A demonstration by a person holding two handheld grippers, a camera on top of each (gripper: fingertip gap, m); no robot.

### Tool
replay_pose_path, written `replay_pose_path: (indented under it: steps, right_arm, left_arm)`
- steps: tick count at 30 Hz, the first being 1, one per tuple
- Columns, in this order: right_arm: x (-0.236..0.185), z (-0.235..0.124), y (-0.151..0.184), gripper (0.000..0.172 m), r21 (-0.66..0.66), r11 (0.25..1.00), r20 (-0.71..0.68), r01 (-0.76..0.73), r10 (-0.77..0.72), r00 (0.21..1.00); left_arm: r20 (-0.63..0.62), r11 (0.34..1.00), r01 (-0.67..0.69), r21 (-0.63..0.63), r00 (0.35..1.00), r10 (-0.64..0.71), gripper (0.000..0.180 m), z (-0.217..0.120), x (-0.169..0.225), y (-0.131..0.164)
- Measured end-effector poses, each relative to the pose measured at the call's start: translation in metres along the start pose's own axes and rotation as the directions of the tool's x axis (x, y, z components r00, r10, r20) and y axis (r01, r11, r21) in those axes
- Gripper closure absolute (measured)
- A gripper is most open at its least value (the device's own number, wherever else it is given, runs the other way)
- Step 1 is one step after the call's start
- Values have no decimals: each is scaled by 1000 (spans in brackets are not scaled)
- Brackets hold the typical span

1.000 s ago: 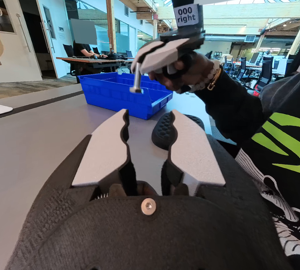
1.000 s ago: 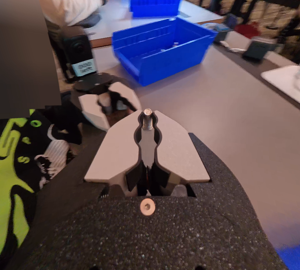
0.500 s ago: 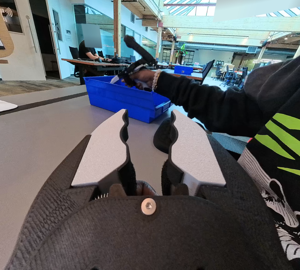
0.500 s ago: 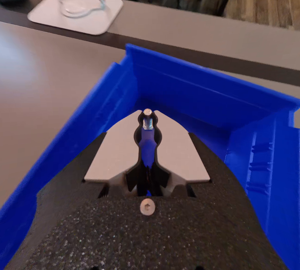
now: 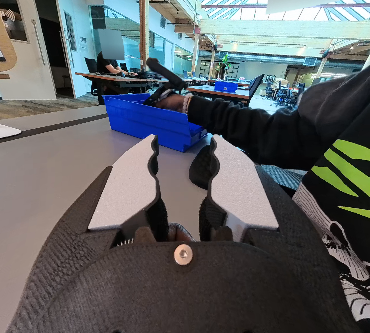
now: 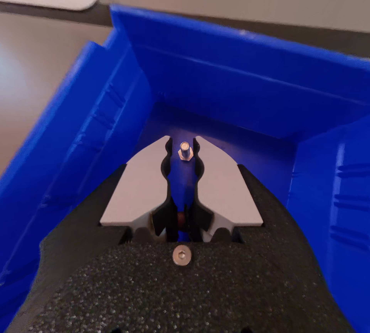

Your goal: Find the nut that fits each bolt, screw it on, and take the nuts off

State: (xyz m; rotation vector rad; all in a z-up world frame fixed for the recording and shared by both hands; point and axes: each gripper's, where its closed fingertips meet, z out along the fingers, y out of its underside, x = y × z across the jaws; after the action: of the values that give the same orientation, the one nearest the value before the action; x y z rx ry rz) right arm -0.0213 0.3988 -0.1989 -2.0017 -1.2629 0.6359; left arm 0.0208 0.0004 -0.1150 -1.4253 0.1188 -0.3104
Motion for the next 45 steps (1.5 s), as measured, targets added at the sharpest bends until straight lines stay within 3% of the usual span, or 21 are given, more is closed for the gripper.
replay_pose_path:
  steps: [3,6,11,14,19,20,24,29,32,42,45]
  right_arm:
    - [-10,-40,-28,142,185,983,-36,19,-12,999]
    - [-36,-96,-49,136,389,919,-40,60,-48,998]
    - [-84,-162,-36,135,533,836,-25,131,-139,990]
    - [-105,-182,-15,135,572,812,6,116,-146,989]
    - [-120,-204,12,135,602,792,13,106,-142,990]
    - [-121,-207,15,135,608,788,18,99,-138,990]
    - [-117,-217,21,135,612,783,-11,109,-130,991]
    - [-113,-222,22,135,619,778,-19,107,-122,992]
    - [-112,-225,21,135,620,775,-33,123,-132,991]
    - [-105,-228,23,136,599,779,-104,185,-154,983]
    - [-106,-229,22,135,596,779,-111,194,-159,981]
  left_arm:
    - [15,1000,-17,-20,1000,17,132,-2,-1,-1]
    - [73,995,-54,-88,996,60,132,-12,-14,-10]
    - [232,985,-65,-159,967,101,132,-51,-61,-59]
    - [411,955,-30,-296,898,155,132,-90,-119,-77]
    - [630,854,126,-504,730,264,132,-163,-225,-90]
    - [663,826,166,-539,689,294,132,-177,-247,-89]
    - [734,700,396,-595,623,272,131,-214,-308,-65]
    - [779,492,614,-617,567,268,130,-248,-354,-15]
    - [783,374,688,-621,527,331,131,-272,-372,6]
    - [806,336,733,-591,516,290,139,-272,-388,23]
    - [805,311,743,-592,527,272,156,-272,-385,28]
